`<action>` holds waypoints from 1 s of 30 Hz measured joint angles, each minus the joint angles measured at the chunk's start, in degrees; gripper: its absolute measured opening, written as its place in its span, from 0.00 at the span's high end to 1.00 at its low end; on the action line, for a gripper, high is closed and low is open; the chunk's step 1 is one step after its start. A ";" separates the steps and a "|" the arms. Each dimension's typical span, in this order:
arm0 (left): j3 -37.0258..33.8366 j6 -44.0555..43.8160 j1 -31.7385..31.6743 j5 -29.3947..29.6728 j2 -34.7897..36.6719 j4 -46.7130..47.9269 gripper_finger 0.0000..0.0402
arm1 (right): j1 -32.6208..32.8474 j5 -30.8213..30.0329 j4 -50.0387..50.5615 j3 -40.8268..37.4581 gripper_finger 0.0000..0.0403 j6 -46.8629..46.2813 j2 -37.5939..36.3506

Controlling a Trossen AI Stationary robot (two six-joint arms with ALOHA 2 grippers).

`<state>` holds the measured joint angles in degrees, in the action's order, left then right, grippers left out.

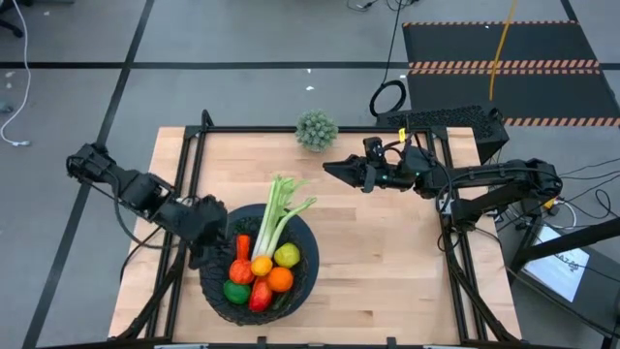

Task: Build produce basket
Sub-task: Put the black grapes into the black wire basket, then return to Home Position

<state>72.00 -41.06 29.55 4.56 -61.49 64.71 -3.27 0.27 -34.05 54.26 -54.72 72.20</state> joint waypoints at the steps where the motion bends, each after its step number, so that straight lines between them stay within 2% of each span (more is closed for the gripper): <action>1: -1.03 0.00 0.36 0.00 0.00 -0.36 0.99 | 0.00 0.00 0.02 0.00 0.58 0.04 0.00; 8: -8.68 0.41 1.32 0.02 -0.03 -6.84 0.95 | 0.00 0.00 0.03 0.00 0.59 0.40 0.00; 12: -12.45 2.53 0.76 0.56 -0.03 -13.96 0.99 | 0.00 0.00 0.02 0.00 0.59 1.70 0.00; 15: -15.38 2.89 -0.51 1.60 -0.03 -20.84 0.97 | 0.00 0.02 0.02 0.00 0.59 1.84 0.00; 23: -21.21 1.46 -4.19 5.42 -0.05 -32.78 0.81 | -0.17 3.00 0.09 0.00 0.59 3.55 0.02; 30: -20.26 1.40 -8.08 6.25 0.04 -36.70 0.59 | -1.24 10.10 1.73 -0.02 0.59 6.06 -0.55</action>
<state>51.74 -39.66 21.47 10.81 -61.46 28.02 -4.51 10.37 -32.32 54.24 -48.66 71.65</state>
